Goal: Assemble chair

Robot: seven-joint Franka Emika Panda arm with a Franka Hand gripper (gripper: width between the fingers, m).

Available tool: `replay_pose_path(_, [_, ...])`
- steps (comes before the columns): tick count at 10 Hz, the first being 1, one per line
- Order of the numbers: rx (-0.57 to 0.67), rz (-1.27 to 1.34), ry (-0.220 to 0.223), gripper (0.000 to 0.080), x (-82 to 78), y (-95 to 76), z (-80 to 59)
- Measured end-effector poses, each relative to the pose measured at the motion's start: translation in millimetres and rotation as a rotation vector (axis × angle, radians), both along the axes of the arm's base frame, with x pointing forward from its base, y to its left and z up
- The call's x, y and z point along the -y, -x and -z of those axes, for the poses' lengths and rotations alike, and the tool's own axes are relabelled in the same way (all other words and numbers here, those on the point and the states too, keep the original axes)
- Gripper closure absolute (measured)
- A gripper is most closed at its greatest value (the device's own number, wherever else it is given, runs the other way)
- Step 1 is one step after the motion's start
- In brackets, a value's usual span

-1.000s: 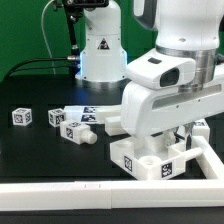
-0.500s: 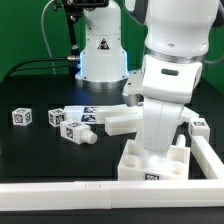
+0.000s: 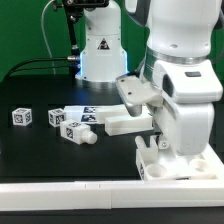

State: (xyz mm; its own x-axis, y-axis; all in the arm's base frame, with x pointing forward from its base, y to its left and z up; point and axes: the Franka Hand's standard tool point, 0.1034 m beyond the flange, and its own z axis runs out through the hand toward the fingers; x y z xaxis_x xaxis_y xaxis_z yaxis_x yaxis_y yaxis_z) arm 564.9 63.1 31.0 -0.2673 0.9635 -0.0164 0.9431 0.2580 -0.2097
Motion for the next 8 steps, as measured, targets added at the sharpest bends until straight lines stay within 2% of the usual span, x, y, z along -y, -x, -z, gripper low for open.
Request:
replay_pose_path(2, [-0.013,-0.038,0.004,0.0768,7.9,2.6,1.9])
replay_pose_path(5, [-0.015,-0.023,0.006,0.0768,10.1,3.2,3.2])
replay_pose_path(7, [-0.032,-0.081,-0.013,0.0764,16.7,4.2,9.1])
replay_pose_path(8, [-0.031,-0.016,-0.002,0.0764,12.1,3.5,8.4])
